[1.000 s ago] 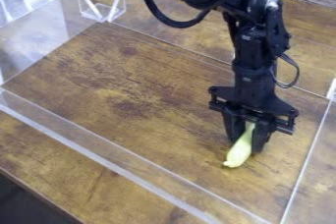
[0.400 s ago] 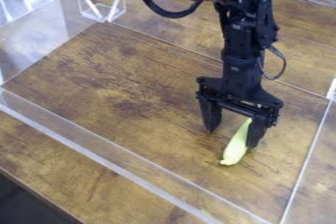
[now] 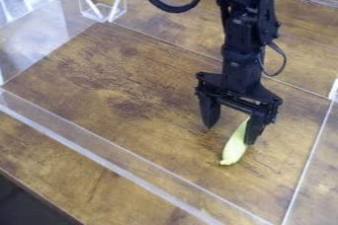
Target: Move the green spoon to the right
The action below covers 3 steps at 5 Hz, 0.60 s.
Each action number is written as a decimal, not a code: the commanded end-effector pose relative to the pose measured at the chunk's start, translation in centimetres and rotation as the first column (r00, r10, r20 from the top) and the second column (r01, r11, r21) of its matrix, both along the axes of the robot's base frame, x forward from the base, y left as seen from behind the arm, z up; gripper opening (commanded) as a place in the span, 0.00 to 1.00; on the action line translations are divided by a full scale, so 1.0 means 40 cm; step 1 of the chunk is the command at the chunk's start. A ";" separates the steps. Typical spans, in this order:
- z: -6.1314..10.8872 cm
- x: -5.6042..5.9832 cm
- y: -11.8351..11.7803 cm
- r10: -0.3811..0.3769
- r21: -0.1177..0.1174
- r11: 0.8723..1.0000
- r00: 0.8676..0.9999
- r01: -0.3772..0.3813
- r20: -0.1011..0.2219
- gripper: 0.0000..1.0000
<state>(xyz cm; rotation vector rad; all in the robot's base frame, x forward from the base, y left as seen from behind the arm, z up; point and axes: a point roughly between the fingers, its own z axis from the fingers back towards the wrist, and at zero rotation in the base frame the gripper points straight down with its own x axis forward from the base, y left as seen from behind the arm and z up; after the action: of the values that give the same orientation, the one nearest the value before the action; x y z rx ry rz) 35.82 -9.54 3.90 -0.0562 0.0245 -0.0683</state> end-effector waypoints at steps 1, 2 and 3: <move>0.062 0.028 0.028 0.020 -0.004 1.000 0.997 -0.020 0.074 1.00; 0.053 0.029 0.035 0.019 0.003 1.000 0.998 -0.019 0.067 1.00; 0.045 0.032 0.043 0.019 0.009 1.000 0.998 -0.019 0.063 1.00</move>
<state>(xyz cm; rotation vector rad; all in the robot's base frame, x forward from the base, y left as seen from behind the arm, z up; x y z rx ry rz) 36.06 -8.77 3.99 -0.0419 0.0213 -0.0717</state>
